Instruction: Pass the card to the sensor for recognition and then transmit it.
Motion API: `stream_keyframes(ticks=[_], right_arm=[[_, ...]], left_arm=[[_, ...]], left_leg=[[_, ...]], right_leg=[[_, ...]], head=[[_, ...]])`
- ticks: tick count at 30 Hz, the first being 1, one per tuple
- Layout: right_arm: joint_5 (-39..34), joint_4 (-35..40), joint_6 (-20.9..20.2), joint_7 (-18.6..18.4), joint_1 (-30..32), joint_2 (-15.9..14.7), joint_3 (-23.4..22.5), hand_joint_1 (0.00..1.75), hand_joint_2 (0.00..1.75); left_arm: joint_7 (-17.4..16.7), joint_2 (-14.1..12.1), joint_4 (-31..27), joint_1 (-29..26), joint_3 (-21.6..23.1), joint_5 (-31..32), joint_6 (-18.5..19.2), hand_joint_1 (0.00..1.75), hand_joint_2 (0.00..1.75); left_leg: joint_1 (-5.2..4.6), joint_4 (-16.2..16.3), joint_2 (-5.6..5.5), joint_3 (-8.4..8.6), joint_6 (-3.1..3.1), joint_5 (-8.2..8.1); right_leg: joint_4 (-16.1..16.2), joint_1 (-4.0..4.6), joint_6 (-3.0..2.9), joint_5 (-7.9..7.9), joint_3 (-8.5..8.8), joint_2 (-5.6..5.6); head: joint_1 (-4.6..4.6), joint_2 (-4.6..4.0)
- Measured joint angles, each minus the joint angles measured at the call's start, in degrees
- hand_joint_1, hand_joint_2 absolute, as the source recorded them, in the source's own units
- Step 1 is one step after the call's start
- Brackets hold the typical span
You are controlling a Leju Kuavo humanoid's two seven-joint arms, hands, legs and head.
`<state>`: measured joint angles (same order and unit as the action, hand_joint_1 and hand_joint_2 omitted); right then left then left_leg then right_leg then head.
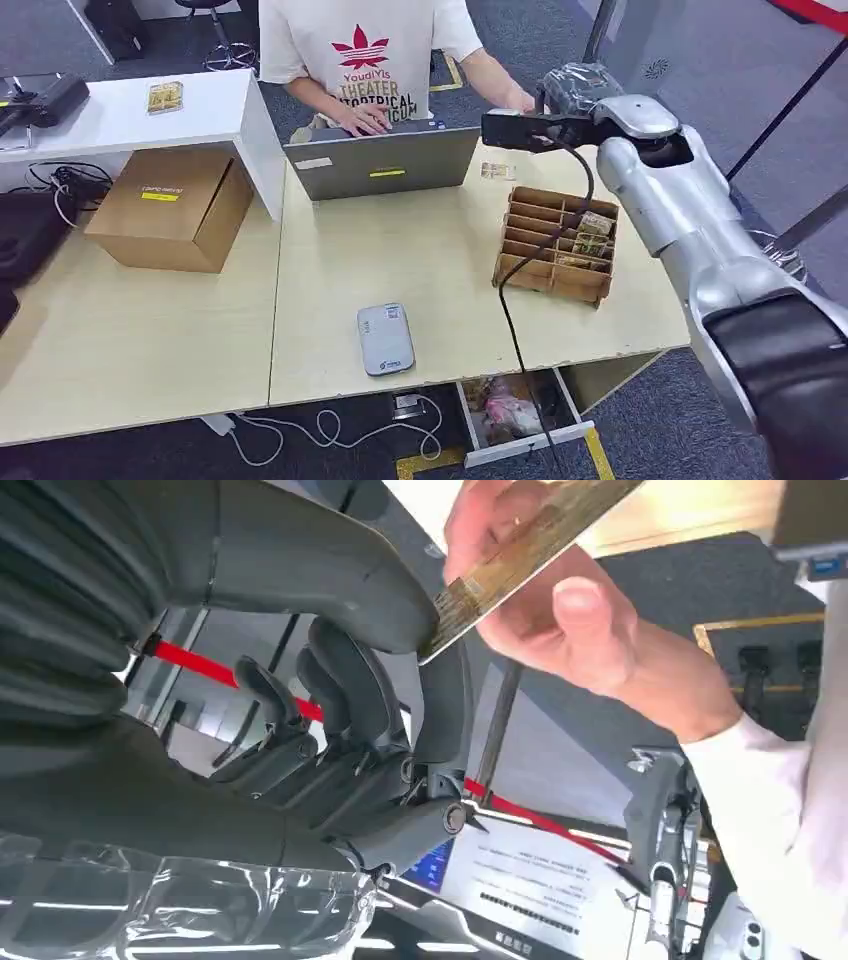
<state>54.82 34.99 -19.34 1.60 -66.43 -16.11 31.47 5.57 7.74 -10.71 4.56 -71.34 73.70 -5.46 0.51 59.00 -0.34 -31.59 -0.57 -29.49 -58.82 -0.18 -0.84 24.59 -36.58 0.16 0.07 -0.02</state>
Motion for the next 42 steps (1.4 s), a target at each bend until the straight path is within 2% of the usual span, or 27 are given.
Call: stream_keyframes(ticks=[6, 10, 11, 12, 14, 20, 23, 25, 26, 27, 28, 42], right_arm=[[0.0, -1.1, 0.1, -0.1, -1.1, 0.9, 0.7, 1.54, 1.75], [0.0, -1.9, 0.1, -0.2, -1.8, 1.4, 0.9, 1.62, 1.75], [0.0, -2.4, 0.1, -0.2, -2.1, 1.7, 1.0, 1.59, 1.75], [-0.1, -2.9, 0.1, -0.1, -2.5, 2.1, 1.0, 1.64, 1.75], [-0.3, -3.9, 0.2, -0.1, -3.1, 2.8, 1.3, 1.61, 1.75], [-1.2, -6.2, 0.6, -0.8, -3.8, 5.1, 1.9, 1.66, 1.75], [-1.6, -6.9, 0.9, -1.3, -3.8, 5.8, 2.3, 1.61, 1.75], [-1.8, -7.4, 1.0, -1.7, -3.8, 6.0, 2.3, 1.5, 1.75], [-1.9, -7.7, 1.2, -2.0, -3.8, 6.0, 2.3, 1.33, 1.75], [-2.0, -7.8, 1.5, -2.0, -3.7, 5.9, 2.3, 0.05, 1.75], [-2.1, -8.0, 1.7, -2.0, -3.5, 5.9, 2.3, 0.0, 1.75], [-2.1, -8.4, 3.1, -2.8, -1.7, 5.9, 2.3, 0.0, 1.75]], left_arm=[[0.0, 0.1, 0.0, 0.0, 0.0, 0.0, 0.0, 0.0, 0.0], [0.0, 0.1, 0.0, 0.0, 0.0, 0.0, 0.0, 0.0, 0.0], [-0.1, 0.1, 0.0, 0.0, 0.0, 0.0, 0.0, 0.0, 0.0], [-0.2, 0.1, 0.0, 0.0, 0.0, -0.1, 0.0, 0.0, 0.0], [-0.4, 0.1, 0.0, 0.0, 0.0, -0.4, -0.2, 0.0, 0.0], [-0.7, 0.1, 0.0, 0.0, 0.0, -1.2, -0.4, 0.0, 0.0], [-0.7, 0.1, 0.0, 0.0, 0.0, -1.2, -0.5, 0.0, 0.0], [-0.7, 0.0, 0.0, 0.0, 0.0, -1.0, -0.5, 0.0, 0.0], [-0.6, 0.0, 0.0, 0.0, 0.0, -0.8, -0.5, 0.0, 0.0], [-0.6, 0.0, 0.0, 0.0, 0.0, -0.6, -0.4, 0.0, 0.0], [-0.6, 0.0, 0.0, 0.0, 0.0, -0.5, -0.3, 0.0, 0.0], [-0.7, -0.3, 0.0, 0.0, 0.0, -0.7, -0.3, 0.0, 0.0]], left_leg=[[0.0, 0.0, -0.01, 0.01, 0.0, 0.0], [-0.01, 0.0, -0.01, -0.01, 0.0, 0.0], [-0.01, 0.0, 0.0, -0.01, 0.0, 0.0], [0.0, 0.0, 0.0, 0.0, 0.0, 0.0], [0.0, 0.0, 0.0, 0.01, 0.0, 0.0], [0.01, 0.0, 0.0, 0.02, -0.01, 0.01], [0.01, 0.0, 0.0, 0.02, -0.01, 0.01], [0.01, 0.0, -0.01, 0.02, -0.01, 0.01], [0.0, 0.0, -0.01, 0.02, -0.01, 0.01], [0.0, 0.0, -0.03, 0.03, -0.01, 0.01], [0.0, 0.0, -0.03, 0.03, -0.01, 0.01], [0.0, 0.0, 0.0, 0.03, -0.01, 0.0]], right_leg=[[0.0, 0.0, 0.0, 0.0, 0.0, 0.0], [0.0, 0.0, 0.0, 0.0, 0.0, 0.0], [0.0, 0.0, 0.0, 0.0, 0.0, 0.0], [0.0, 0.0, 0.0, 0.0, 0.0, 0.0], [0.0, 0.0, 0.0, 0.0, 0.0, 0.0], [0.0, 0.01, 0.0, 0.0, 0.0, 0.0], [0.0, 0.01, 0.0, 0.0, 0.0, 0.0], [0.0, 0.01, 0.0, 0.0, 0.0, 0.0], [0.0, 0.01, 0.0, 0.0, 0.0, 0.0], [0.0, 0.01, 0.0, 0.0, 0.0, 0.0], [0.0, 0.01, 0.0, 0.0, 0.0, 0.0], [0.0, 0.01, 0.0, 0.0, -0.01, 0.01]], head=[[0.0, 0.0], [0.02, 0.0], [0.0, 0.0], [0.02, 0.0], [0.0, 0.0], [0.0, 0.0], [0.0, 0.0], [0.0, 0.0], [0.0, 0.0], [0.02, 0.0], [0.02, 0.0], [0.0, 0.0]])
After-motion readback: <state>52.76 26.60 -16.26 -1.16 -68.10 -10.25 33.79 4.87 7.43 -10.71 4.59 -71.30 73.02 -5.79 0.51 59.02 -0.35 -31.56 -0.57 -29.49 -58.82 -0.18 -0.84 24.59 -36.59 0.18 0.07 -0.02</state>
